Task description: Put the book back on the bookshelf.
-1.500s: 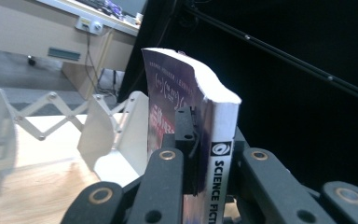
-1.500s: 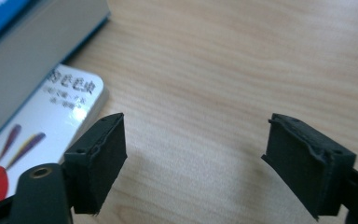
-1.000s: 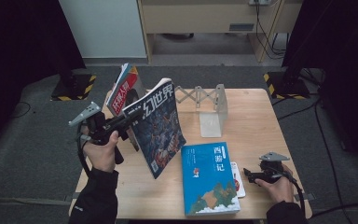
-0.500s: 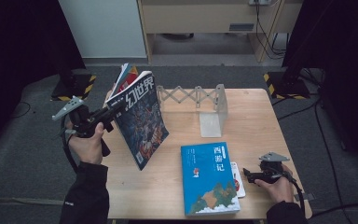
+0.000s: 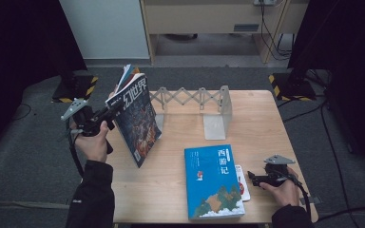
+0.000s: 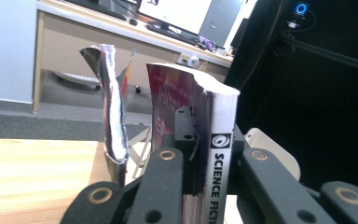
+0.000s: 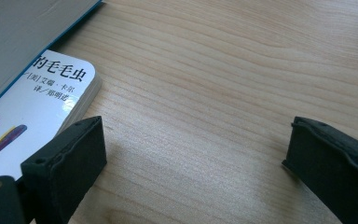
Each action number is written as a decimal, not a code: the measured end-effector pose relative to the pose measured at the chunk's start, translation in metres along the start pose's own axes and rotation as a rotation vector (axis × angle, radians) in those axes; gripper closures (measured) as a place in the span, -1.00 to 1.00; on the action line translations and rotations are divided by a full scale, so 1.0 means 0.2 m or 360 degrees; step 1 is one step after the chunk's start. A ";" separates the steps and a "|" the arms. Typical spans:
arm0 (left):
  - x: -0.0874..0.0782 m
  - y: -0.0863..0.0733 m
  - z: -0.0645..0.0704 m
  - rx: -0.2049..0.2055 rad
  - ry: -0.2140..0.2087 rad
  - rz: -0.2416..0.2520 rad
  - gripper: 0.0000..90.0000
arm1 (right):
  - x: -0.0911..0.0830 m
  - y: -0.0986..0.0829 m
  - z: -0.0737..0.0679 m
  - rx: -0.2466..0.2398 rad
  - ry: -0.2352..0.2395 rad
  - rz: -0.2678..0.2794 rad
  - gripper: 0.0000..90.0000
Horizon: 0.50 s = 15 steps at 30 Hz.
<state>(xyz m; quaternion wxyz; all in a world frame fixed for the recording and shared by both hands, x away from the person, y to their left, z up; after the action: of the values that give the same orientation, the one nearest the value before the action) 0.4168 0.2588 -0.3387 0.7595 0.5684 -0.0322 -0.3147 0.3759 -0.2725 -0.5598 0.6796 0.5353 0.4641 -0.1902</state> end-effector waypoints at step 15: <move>0.17 -0.06 -0.04 0.0008 0.0177 0.0045 0.82 | 0.00 0.00 0.00 -0.0008 0.0003 -0.0003 -0.89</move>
<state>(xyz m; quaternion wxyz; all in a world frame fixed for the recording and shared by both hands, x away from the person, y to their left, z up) 0.4429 0.2457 -0.3625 0.7630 0.5866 0.0011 -0.2717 0.3764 -0.2727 -0.5599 0.6803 0.5333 0.4658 -0.1891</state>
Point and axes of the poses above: each handheld gripper's, and its own axes: x roughly forward along the jaws, y roughly out of its top, z roughly to its right, the point moved 3 cm from there along x, roughly forward along the jaws, and after that the axes turned 12 degrees about -z, right-handed, at the moved point
